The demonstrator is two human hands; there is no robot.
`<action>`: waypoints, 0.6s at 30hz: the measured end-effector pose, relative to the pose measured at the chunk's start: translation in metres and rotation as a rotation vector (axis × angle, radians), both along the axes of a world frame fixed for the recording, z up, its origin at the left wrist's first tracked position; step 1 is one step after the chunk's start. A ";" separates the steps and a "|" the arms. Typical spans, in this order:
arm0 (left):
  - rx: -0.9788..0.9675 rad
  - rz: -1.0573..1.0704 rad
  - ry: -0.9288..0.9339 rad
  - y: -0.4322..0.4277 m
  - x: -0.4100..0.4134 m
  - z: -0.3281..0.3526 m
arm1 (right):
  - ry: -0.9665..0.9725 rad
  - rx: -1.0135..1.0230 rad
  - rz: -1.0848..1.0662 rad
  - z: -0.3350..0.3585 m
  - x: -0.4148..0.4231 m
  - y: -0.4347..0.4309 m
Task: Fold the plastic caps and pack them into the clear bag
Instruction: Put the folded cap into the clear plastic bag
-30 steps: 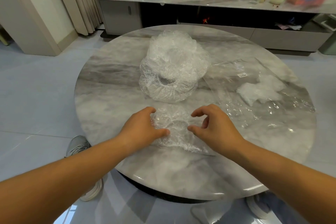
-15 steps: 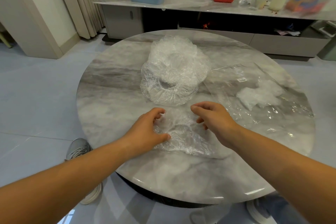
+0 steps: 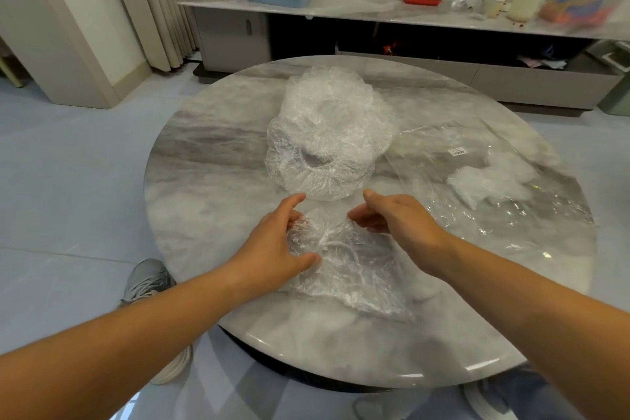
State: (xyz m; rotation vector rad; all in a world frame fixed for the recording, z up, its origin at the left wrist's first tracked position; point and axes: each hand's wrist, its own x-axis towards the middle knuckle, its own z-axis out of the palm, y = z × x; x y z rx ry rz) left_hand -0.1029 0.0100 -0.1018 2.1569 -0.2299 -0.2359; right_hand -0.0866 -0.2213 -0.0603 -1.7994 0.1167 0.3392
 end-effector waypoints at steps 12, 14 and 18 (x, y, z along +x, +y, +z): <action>-0.004 0.001 -0.003 -0.001 -0.002 0.005 | -0.005 0.002 0.056 -0.002 -0.013 -0.003; -0.019 0.000 -0.005 0.000 -0.002 0.007 | -0.064 -0.006 0.063 0.003 -0.014 -0.004; -0.015 -0.035 -0.005 0.000 -0.004 0.007 | -0.168 -0.083 0.135 0.008 -0.026 -0.005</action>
